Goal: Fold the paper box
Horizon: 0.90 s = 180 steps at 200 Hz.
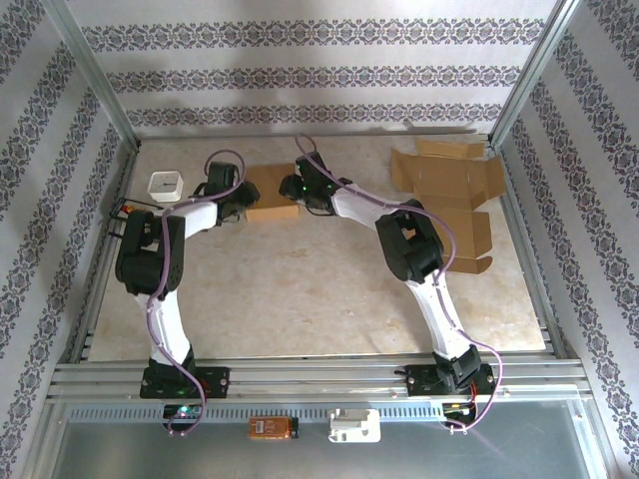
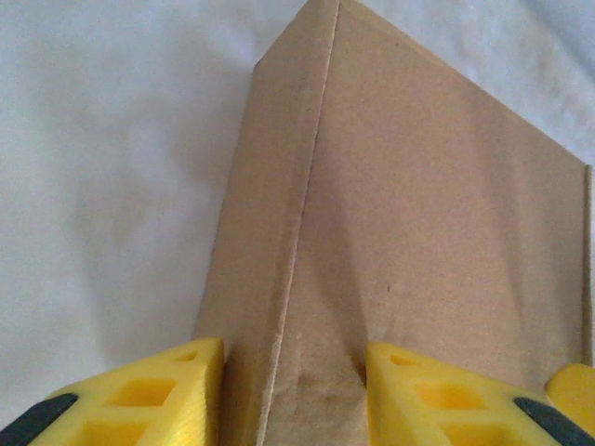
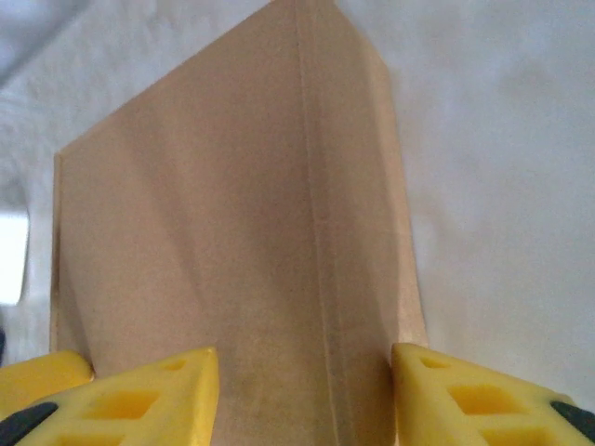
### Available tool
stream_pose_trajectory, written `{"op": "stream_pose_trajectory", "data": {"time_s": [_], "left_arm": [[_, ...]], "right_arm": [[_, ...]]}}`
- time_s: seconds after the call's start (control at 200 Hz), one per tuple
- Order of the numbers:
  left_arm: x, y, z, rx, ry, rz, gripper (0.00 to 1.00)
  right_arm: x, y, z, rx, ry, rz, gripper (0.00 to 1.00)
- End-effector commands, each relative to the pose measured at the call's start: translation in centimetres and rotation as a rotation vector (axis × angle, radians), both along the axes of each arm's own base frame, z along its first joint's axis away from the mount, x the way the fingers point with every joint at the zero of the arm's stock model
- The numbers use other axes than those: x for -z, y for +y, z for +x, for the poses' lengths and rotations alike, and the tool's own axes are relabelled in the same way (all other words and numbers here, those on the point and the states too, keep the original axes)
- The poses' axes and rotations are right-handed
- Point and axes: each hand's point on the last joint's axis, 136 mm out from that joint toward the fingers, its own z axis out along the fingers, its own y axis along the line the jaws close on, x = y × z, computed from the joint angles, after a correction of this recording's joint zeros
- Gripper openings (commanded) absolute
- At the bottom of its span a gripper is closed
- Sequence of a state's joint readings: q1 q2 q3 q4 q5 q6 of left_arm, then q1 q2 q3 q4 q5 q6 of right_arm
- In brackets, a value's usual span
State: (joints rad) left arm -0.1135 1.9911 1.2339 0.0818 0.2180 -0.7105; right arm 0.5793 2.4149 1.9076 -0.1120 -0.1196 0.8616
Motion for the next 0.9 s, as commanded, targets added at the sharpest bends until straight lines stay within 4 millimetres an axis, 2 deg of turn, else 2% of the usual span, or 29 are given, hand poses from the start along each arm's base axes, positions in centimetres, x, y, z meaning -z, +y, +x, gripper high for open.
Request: {"op": "stream_pose_trajectory", "data": {"time_s": [0.0, 0.045, 0.105, 0.12, 0.13, 0.16, 0.215, 0.295, 0.46, 0.545, 0.725, 0.869, 0.894], "left_arm": [[2.8, -3.9, 1.8, 0.121, 0.038, -0.166, 0.4], [3.1, -3.4, 3.3, 0.1, 0.033, -0.193, 0.4], [3.1, -2.7, 5.4, 0.082, 0.014, -0.202, 0.39], [3.1, -2.5, 5.8, 0.078, 0.01, -0.201, 0.39], [3.1, -2.4, 6.1, 0.074, 0.007, -0.2, 0.39], [3.3, -2.0, 6.8, 0.064, 0.002, -0.196, 0.4], [3.2, -1.3, 7.9, 0.042, -0.018, -0.191, 0.41], [3.0, -0.4, 9.0, 0.019, -0.045, -0.196, 0.43], [2.5, 0.6, 9.9, 0.016, -0.063, -0.194, 0.53], [2.2, 0.7, 9.9, 0.016, -0.071, -0.195, 0.6], [0.5, 1.1, 9.8, 0.025, -0.101, -0.169, 0.76], [-1.7, 1.9, 9.1, 0.015, -0.126, -0.137, 0.89], [-2.1, 2.0, 8.9, 0.018, -0.131, -0.127, 0.92]], "right_arm": [[-1.9, 6.3, 0.0, -0.153, 0.0, 0.166, 0.5], [-1.3, 6.3, 1.6, -0.133, -0.003, 0.171, 0.5], [-2.4, 6.6, 4.1, -0.113, -0.048, 0.197, 0.5], [-2.0, 6.5, 4.6, -0.102, -0.044, 0.197, 0.5], [-1.4, 6.3, 4.7, -0.096, -0.034, 0.195, 0.5], [-1.8, 6.3, 5.6, -0.082, -0.048, 0.214, 0.5], [-1.2, 6.1, 7.0, -0.053, -0.057, 0.246, 0.5], [-0.2, 5.5, 8.1, -0.011, -0.046, 0.287, 0.5], [-0.8, 5.0, 7.9, -0.073, -0.102, 0.224, 0.56], [-1.9, 4.8, 7.7, -0.101, -0.126, 0.212, 0.6], [-5.6, 4.4, 7.0, -0.164, -0.186, 0.179, 0.68], [-8.9, 3.0, 6.0, -0.201, -0.243, 0.097, 0.78], [-10.0, 2.7, 5.8, -0.209, -0.263, 0.084, 0.8]]}}
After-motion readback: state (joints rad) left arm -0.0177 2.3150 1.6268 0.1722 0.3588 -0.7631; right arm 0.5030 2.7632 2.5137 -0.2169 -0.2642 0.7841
